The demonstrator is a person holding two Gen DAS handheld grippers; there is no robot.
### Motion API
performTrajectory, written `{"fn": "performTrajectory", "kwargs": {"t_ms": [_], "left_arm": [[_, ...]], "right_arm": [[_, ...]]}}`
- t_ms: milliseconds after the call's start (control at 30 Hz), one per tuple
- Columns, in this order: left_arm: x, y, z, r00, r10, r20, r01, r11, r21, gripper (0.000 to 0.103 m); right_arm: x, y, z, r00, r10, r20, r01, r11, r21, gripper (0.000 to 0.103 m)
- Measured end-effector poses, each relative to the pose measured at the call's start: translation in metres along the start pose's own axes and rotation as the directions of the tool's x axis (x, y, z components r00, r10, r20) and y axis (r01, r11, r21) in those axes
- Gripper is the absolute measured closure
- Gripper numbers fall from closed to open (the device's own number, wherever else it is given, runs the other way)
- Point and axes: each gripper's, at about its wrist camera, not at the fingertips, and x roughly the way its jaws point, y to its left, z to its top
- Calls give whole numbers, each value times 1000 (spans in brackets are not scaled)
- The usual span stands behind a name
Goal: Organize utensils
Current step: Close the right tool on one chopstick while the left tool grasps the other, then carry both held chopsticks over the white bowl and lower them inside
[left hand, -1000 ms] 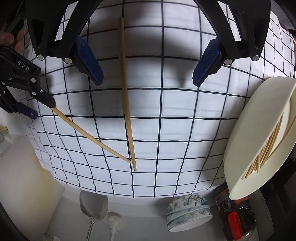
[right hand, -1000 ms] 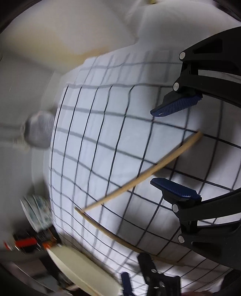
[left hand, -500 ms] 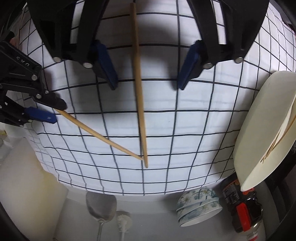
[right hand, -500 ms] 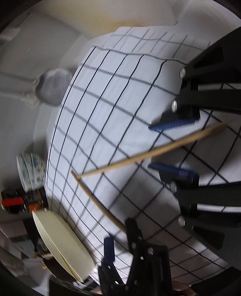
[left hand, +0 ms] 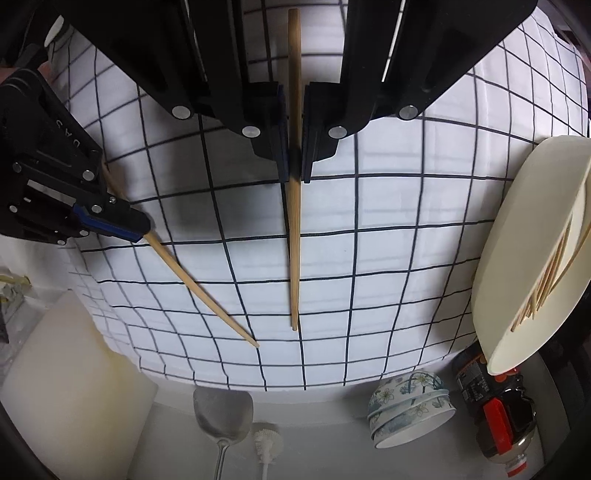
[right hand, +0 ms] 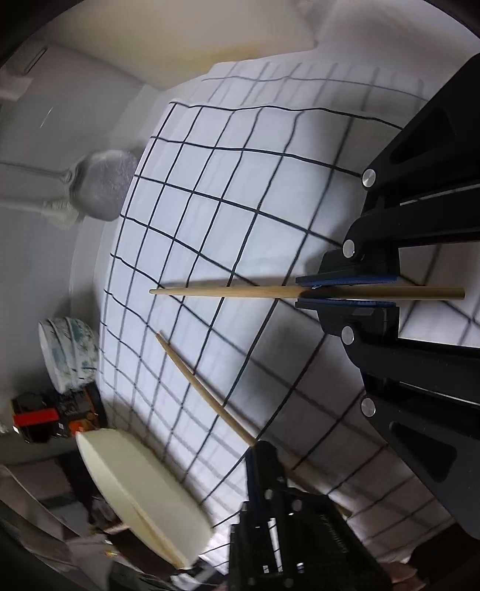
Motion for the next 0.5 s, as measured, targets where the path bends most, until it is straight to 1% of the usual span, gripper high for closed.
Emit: {"fn": "performTrajectory", "kwargs": {"t_ms": [100, 200, 267, 333, 433, 500], "left_arm": [[-21, 12, 2, 999, -36, 24, 36, 999, -6, 96], [-44, 26, 4, 998, -43, 53, 44, 999, -14, 96], [-60, 38, 6, 997, -38, 73, 39, 999, -19, 96], [-77, 57, 7, 996, -27, 90, 31, 999, -40, 96], [-99, 93, 8, 994, -1, 107, 11, 996, -90, 96], [-110, 118, 8, 992, 22, 121, -6, 992, -130, 96]], "right_arm": [[-14, 9, 3, 1000, -1, 25, 0, 998, 58, 97], [-31, 20, 10, 998, -2, 61, -5, 993, 115, 97], [-43, 29, 17, 995, 15, 99, -31, 987, 159, 97], [-57, 42, 25, 985, 65, 158, -97, 974, 205, 97], [-67, 70, 40, 977, 83, 194, -122, 973, 195, 97], [-68, 89, 55, 971, 115, 210, -153, 972, 179, 97]]}}
